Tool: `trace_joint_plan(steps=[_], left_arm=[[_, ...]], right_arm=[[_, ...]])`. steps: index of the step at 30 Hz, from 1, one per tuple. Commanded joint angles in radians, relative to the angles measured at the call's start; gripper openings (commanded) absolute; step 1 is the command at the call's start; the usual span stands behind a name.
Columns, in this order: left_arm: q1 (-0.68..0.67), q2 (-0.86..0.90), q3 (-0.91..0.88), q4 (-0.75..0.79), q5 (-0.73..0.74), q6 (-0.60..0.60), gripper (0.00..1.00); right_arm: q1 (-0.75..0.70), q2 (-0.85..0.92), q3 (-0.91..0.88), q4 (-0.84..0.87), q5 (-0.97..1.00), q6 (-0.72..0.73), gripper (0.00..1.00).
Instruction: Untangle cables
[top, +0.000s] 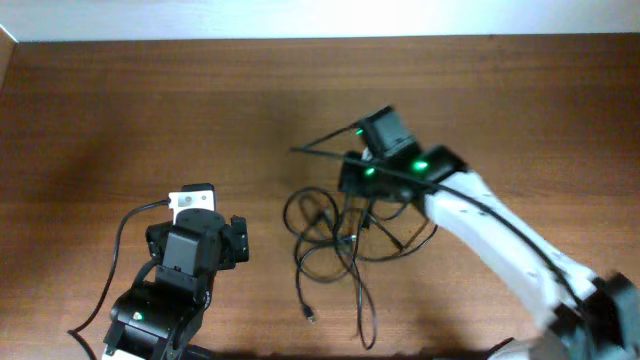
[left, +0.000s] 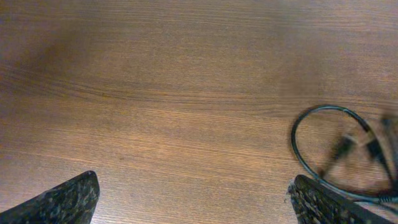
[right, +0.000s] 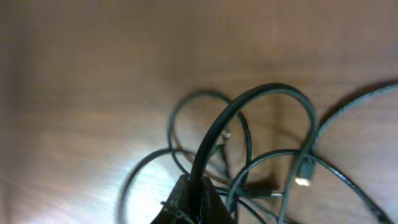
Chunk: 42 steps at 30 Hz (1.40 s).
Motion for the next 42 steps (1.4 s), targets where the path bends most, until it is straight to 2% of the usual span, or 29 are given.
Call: trace_joint_plan(steps=[1, 7, 15, 19, 22, 25, 26, 28, 31, 37, 42], left_arm=[[0.006, -0.006, 0.003, 0.002, -0.011, 0.016, 0.99], [0.006, -0.006, 0.003, 0.002, -0.011, 0.016, 0.99], [0.006, -0.006, 0.003, 0.002, -0.011, 0.016, 0.99], [0.006, -0.006, 0.003, 0.002, -0.011, 0.016, 0.99], [0.006, -0.006, 0.003, 0.002, -0.011, 0.016, 0.99], [0.006, -0.006, 0.003, 0.002, -0.011, 0.016, 0.99], [0.006, -0.006, 0.003, 0.002, -0.011, 0.016, 0.99], [0.006, -0.006, 0.003, 0.002, -0.011, 0.016, 0.99], [0.006, -0.006, 0.003, 0.002, -0.011, 0.016, 0.99], [0.006, -0.006, 0.003, 0.002, -0.011, 0.016, 0.99], [0.006, -0.006, 0.003, 0.002, -0.011, 0.016, 0.99]], right_arm=[[-0.078, -0.208, 0.062, 0.010, 0.037, -0.050, 0.04], [-0.217, -0.449, 0.062, 0.080, 0.165, -0.072, 0.04], [-0.392, -0.613, 0.066, 0.487, 0.197, -0.074, 0.04], [-0.406, -0.617, 0.080, 0.521, 0.219, -0.274, 0.04], [-0.406, -0.592, 0.080, 0.497, 0.539, -0.368, 0.04], [-0.406, -0.591, 0.080, 0.587, 0.902, -0.369, 0.04], [-0.406, -0.587, 0.080, 0.623, 1.003, -0.414, 0.04], [-0.424, -0.555, 0.079, 0.682, 1.143, -0.614, 0.04], [-0.528, -0.444, 0.079, 0.680, 1.154, -0.731, 0.04], [-0.767, -0.172, 0.079, 0.673, 1.142, -0.731, 0.04], [-0.988, 0.055, 0.079, 0.563, 0.986, -0.737, 0.04]])
